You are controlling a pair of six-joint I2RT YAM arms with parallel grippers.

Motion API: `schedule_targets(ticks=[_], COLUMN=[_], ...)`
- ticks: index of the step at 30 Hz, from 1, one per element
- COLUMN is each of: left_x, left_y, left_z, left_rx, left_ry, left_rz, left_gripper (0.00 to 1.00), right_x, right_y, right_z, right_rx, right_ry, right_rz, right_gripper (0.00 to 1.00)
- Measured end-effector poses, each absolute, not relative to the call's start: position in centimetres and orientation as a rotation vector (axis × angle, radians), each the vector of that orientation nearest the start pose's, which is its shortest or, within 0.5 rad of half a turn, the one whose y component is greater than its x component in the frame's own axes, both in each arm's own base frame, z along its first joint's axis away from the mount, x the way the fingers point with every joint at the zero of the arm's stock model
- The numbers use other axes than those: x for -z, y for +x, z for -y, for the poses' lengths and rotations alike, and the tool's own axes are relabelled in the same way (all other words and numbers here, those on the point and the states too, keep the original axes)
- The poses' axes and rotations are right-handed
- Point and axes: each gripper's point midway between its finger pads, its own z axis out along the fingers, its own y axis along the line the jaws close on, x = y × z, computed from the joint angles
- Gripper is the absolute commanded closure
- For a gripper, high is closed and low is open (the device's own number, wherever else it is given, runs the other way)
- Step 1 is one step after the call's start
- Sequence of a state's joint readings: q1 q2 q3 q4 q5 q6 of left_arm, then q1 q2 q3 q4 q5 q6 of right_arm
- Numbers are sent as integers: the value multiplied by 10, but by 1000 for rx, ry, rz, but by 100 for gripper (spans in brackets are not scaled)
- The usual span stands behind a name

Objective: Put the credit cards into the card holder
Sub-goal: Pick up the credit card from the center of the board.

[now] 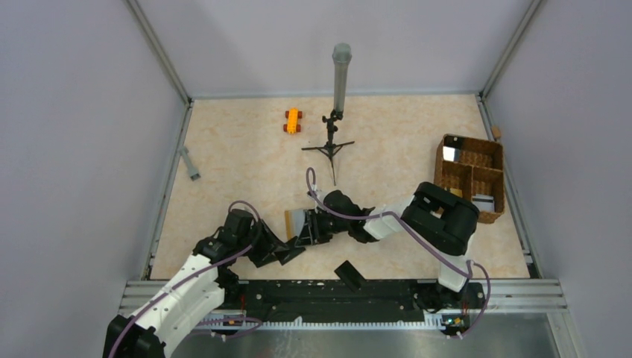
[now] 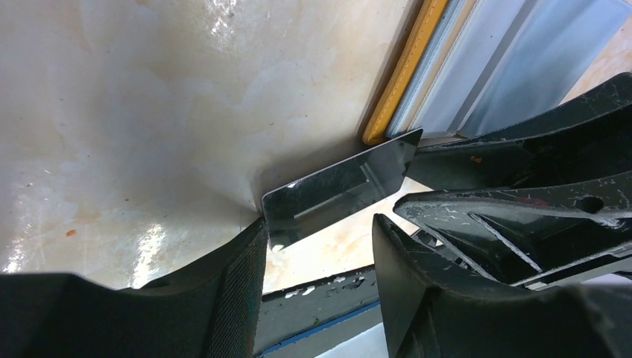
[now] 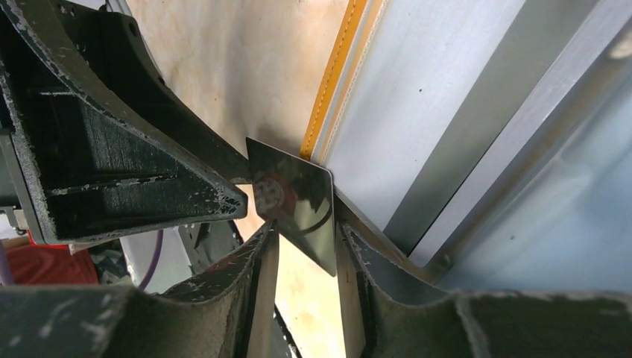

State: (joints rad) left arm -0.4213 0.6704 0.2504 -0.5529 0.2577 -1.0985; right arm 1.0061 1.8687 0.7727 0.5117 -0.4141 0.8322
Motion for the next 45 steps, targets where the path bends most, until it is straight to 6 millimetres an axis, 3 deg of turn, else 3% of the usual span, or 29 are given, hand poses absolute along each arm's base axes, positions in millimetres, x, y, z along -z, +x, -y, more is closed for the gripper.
schedule_targets(ticks=[2, 6, 10, 16, 21, 26, 32, 34, 39, 45], left_x=[-28, -28, -28, -38, -77, -129, -172, -177, -188, -190], left_y=[129, 129, 130, 138, 163, 181, 169, 162, 140, 119], left_z=[147, 148, 148, 147, 147, 166, 204, 212, 224, 232], left_rx=[851, 865, 866, 841, 826, 937, 1216, 1286, 1452, 1569], left_ry=[-810, -807, -804, -707, -534, -225, 160, 253, 419, 547], left_rz=[-2638, -2635, -2634, -2607, -2493, -2339, -2222, -2206, -2171, -2171], left_gripper=[45, 45, 40, 13, 9, 11, 13, 16, 37, 45], right_x=[-29, -32, -41, -56, -98, -139, -176, -184, -190, -194], right_y=[148, 148, 149, 151, 174, 188, 160, 149, 129, 121], right_z=[-419, -422, -427, -419, -390, -363, -351, -348, -341, -339], right_rx=[-1388, -1415, -1461, -1468, -1419, -1391, -1472, -1515, -1598, -1650], right_ry=[-494, -476, -459, -453, -490, -636, -912, -980, -1077, -1121], right_rz=[-2463, -2456, -2425, -2402, -2319, -2235, -2161, -2139, -2124, -2112], right_gripper=[76, 99, 100, 100, 100, 100, 100, 100, 100, 100])
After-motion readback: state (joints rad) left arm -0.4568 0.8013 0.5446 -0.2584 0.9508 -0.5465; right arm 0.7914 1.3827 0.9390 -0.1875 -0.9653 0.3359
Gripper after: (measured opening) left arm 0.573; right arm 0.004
